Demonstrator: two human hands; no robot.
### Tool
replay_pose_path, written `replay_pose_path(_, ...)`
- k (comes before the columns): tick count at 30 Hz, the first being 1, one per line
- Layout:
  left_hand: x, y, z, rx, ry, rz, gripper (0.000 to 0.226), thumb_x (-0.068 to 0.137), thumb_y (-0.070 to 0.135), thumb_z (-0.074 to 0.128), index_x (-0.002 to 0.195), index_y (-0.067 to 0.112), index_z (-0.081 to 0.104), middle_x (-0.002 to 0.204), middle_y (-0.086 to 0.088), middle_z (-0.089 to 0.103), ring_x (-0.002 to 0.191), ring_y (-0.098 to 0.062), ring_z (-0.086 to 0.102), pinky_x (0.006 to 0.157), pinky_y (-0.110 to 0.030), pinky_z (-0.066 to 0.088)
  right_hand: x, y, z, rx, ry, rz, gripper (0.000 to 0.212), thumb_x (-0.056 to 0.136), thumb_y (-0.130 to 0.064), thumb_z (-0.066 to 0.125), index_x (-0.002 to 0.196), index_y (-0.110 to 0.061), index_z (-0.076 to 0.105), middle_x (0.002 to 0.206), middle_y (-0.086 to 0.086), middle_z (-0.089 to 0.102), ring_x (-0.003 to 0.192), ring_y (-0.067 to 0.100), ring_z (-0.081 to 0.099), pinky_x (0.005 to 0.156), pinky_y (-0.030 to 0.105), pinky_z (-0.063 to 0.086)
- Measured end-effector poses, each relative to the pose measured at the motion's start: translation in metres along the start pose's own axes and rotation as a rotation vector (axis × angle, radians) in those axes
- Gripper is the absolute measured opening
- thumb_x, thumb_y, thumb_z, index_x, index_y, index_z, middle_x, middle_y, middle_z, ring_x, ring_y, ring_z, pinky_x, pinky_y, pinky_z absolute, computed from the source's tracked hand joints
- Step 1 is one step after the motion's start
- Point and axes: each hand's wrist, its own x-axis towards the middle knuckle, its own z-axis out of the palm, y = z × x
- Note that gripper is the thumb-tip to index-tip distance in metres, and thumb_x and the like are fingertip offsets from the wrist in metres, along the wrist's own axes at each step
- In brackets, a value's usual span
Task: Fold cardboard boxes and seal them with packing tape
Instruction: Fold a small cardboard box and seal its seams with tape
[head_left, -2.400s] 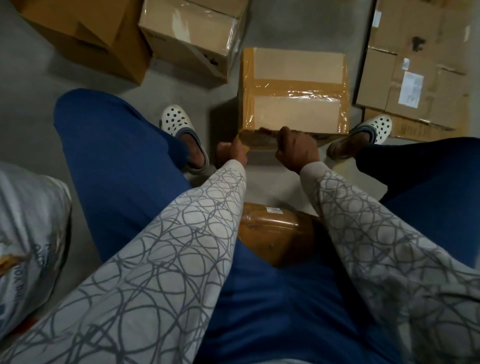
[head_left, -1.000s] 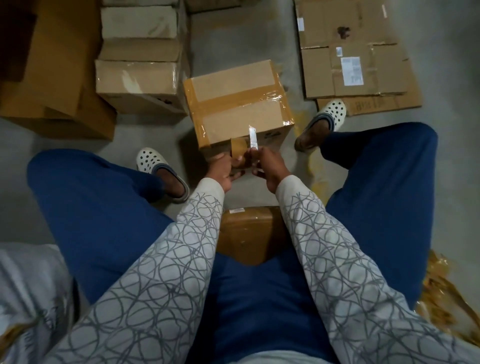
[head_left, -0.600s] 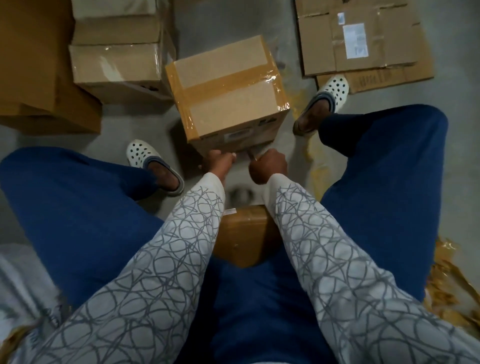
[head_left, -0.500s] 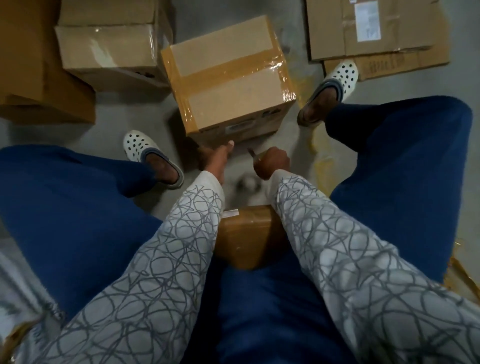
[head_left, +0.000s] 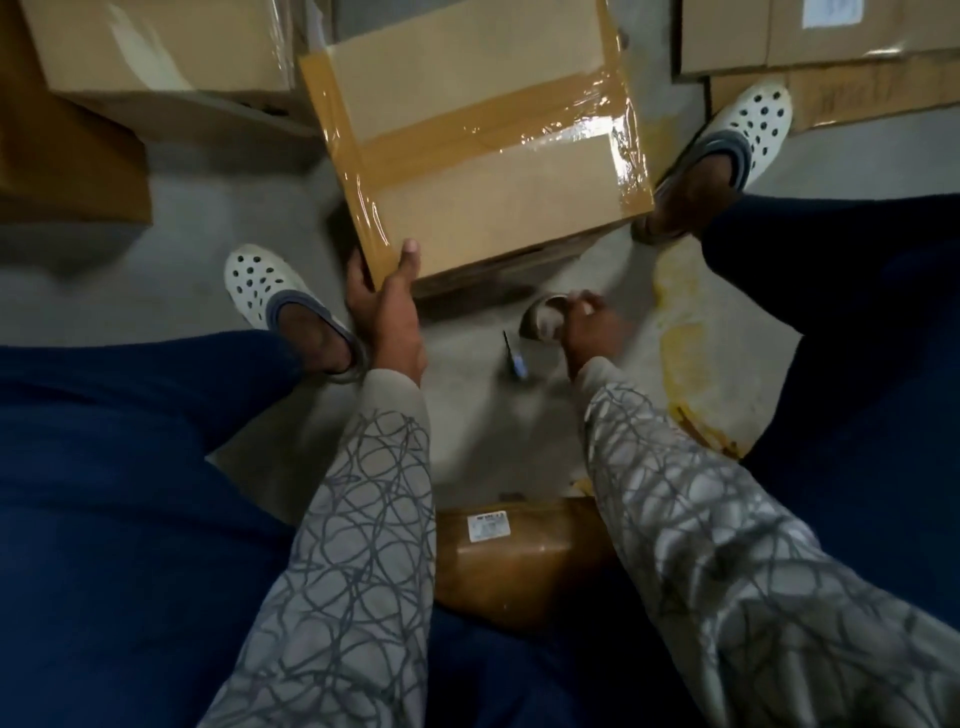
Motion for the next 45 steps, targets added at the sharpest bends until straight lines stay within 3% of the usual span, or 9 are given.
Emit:
replay_pose_path(3,0.022,0.02,-0.006,0.091,-0.057,0.108,0.067,0.07,0.014,0.084,0.134,0.021,0.065,0.118,0.003,0.073,0.104,-0.014,0.07,0.088,-0.029,0.059,-0.007,-0.053,-0.034,0.358,0.374,-0.084,0.046,0.107,-0.04,0.04,0.125,-0.006,0.065,0.124,0.014,0.068,0.114,0.029,0.062,0.086,0.023,0.04)
replay_pose_path(11,-0.008,0.054,-0.023,0.183,-0.237,0.119,0.057,0.083,-0.016,0.053,0.131,0.013,0.062,0.103,-0.001,0.063,0.086,-0.015,0.061,0.065,-0.025,0.055,-0.045,-0.123,-0.098,0.483,-0.122,-0.213,0.037,0.101,-0.043,0.055,0.122,-0.012,0.055,0.092,0.006,0.06,0.089,0.024,0.066,0.09,0.054,0.057)
replay_pose_path(15,-0.041,0.062,-0.045,-0.009,-0.179,0.186,0.045,0.087,-0.015,0.049,0.119,0.014,0.058,0.112,-0.002,0.067,0.088,-0.017,0.064,0.062,-0.03,0.056,-0.053,-0.105,-0.118,0.802,-0.143,-0.131,0.023,0.099,-0.038,0.052,0.09,-0.019,0.06,0.08,0.001,0.065,0.074,0.018,0.063,0.069,0.041,0.061)
replay_pose_path(20,-0.051,0.087,-0.09,-0.32,-0.121,-0.005,0.028,0.095,-0.001,0.043,0.084,0.012,0.066,0.062,0.0,0.069,0.068,-0.025,0.06,0.051,-0.023,0.047,-0.067,-0.111,-0.162,0.895,-0.106,-0.096,0.054,0.101,-0.061,0.043,0.072,-0.018,0.058,0.057,-0.007,0.056,0.047,0.01,0.049,0.043,0.017,0.039)
replay_pose_path(25,-0.071,0.094,-0.102,-0.181,-0.533,0.123,0.054,0.104,0.06,0.034,0.126,0.022,0.066,0.118,-0.008,0.074,0.106,-0.03,0.072,0.087,-0.048,0.059,-0.093,-0.099,-0.17,0.556,-0.451,-0.16,0.084,0.082,-0.091,0.03,0.112,-0.022,0.069,0.098,0.008,0.074,0.079,0.027,0.068,0.069,0.042,0.053)
replay_pose_path(32,-0.078,0.103,-0.103,-0.333,-0.568,0.224,0.039,0.105,0.037,0.043,0.122,0.017,0.071,0.129,-0.015,0.068,0.121,-0.035,0.064,0.107,-0.06,0.045,-0.11,-0.11,-0.179,0.797,-0.441,-0.333,0.069,0.098,-0.072,0.033,0.126,-0.019,0.066,0.102,0.008,0.075,0.083,0.023,0.074,0.06,0.032,0.058)
replay_pose_path(35,-0.063,0.122,-0.109,-0.444,-0.502,0.268,0.043,0.099,0.037,0.052,0.132,0.013,0.067,0.135,-0.017,0.064,0.128,-0.037,0.059,0.114,-0.056,0.038,-0.098,-0.126,-0.2,0.935,-0.41,-0.408,0.075,0.094,-0.078,0.029,0.121,-0.024,0.072,0.122,0.005,0.073,0.113,0.028,0.068,0.086,0.044,0.056)
replay_pose_path(41,-0.065,0.108,-0.072,-0.258,-0.501,0.21,0.041,0.106,0.024,0.034,0.089,0.019,0.071,0.078,0.005,0.073,0.072,-0.009,0.068,0.071,-0.029,0.049,-0.072,-0.115,-0.154,0.779,-0.4,-0.249,0.066,0.092,-0.076,0.033,0.118,-0.031,0.074,0.129,-0.001,0.067,0.125,0.023,0.055,0.095,0.043,0.05)
replay_pose_path(45,-0.049,0.087,-0.054,-0.277,-0.523,0.089,0.057,0.103,0.022,0.024,0.09,0.012,0.078,0.093,0.0,0.079,0.085,-0.009,0.073,0.067,-0.015,0.052,-0.047,-0.099,-0.124,0.726,-0.45,-0.12,0.068,0.096,-0.062,0.033,0.135,-0.014,0.064,0.124,0.001,0.071,0.12,0.019,0.057,0.109,0.045,0.038)
